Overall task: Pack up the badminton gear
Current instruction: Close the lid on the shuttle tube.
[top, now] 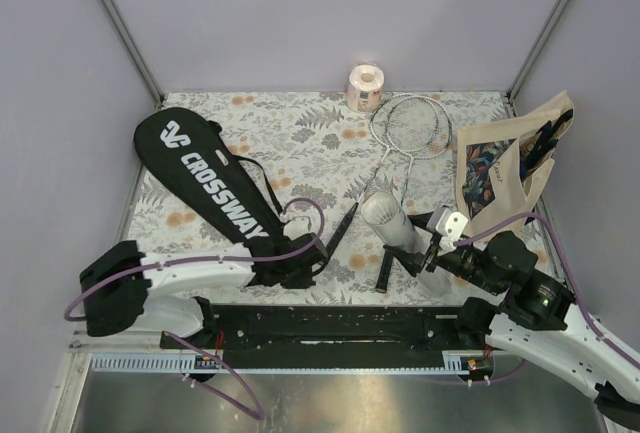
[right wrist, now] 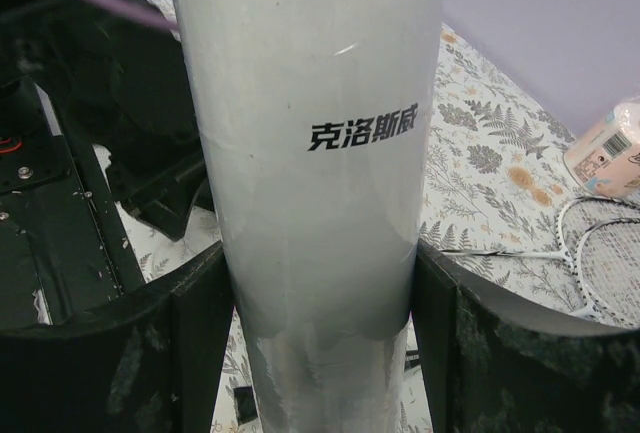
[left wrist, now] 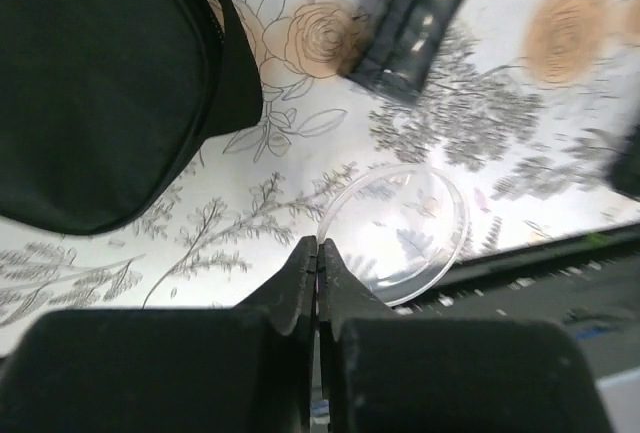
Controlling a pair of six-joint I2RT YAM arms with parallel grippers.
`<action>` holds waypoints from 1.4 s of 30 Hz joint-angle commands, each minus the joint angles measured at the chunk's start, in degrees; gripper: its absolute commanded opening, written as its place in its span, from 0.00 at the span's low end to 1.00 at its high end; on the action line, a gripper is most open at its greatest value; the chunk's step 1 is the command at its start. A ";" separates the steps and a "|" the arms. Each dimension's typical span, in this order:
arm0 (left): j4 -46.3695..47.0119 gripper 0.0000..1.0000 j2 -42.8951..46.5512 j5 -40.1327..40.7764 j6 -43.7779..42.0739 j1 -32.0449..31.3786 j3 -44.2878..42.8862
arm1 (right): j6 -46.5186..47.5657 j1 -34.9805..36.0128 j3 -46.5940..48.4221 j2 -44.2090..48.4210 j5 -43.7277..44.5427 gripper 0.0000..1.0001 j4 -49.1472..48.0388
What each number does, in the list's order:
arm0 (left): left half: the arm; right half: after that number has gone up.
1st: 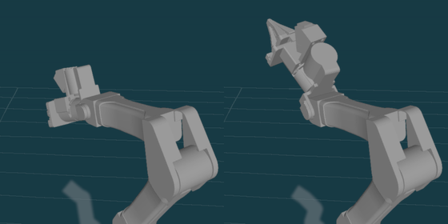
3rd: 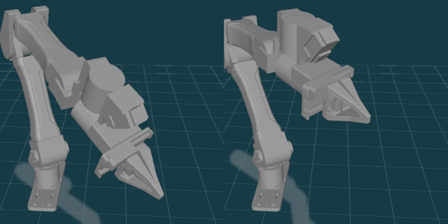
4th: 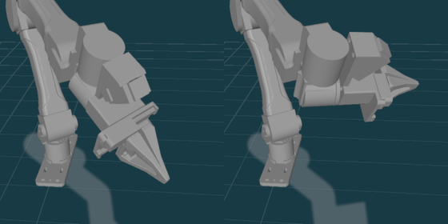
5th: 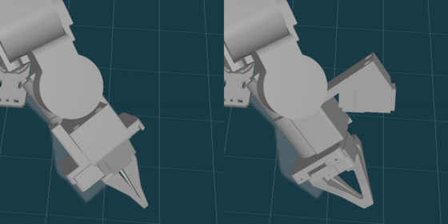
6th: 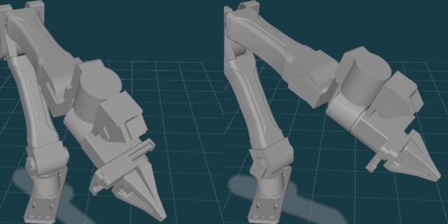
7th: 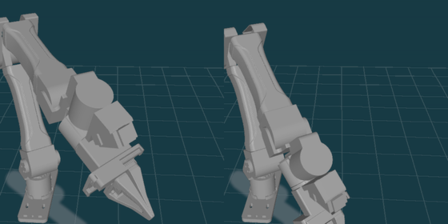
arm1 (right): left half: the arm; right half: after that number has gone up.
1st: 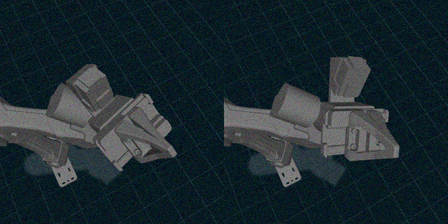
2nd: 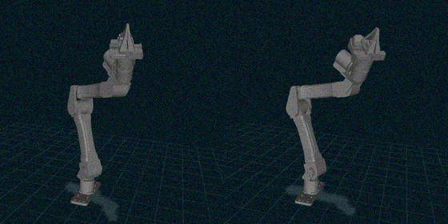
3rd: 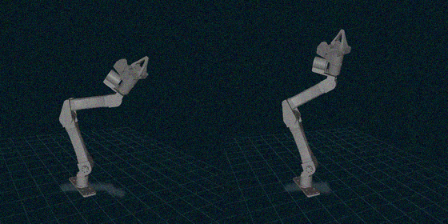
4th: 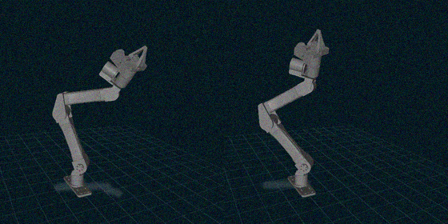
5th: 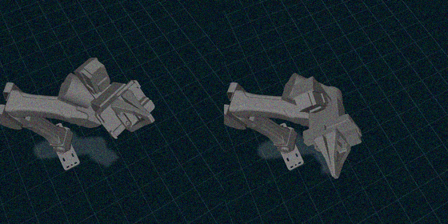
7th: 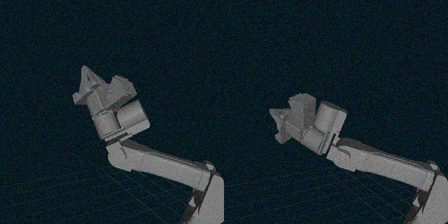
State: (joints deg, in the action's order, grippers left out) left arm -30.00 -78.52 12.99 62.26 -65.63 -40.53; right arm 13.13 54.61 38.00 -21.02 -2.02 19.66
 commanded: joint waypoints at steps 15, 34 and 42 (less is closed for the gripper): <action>-1.98 0.00 30.46 -12.72 -13.64 17.64 -23.77 | 8.32 0.23 -3.55 -4.64 -0.71 0.39 -5.07; 6.26 0.00 25.00 -34.70 -9.00 17.64 -25.48 | 12.98 0.23 -1.61 -10.71 -3.51 0.39 -12.01; 5.04 0.00 24.12 -33.30 -9.61 17.64 -24.51 | 13.07 0.32 -1.61 -10.89 -6.32 0.39 -13.51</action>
State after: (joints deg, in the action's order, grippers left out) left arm -28.58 -54.46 -19.03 52.36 -48.25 -64.97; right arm 25.23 54.63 34.57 -32.08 -5.74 11.46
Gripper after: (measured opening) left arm 0.012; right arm 0.719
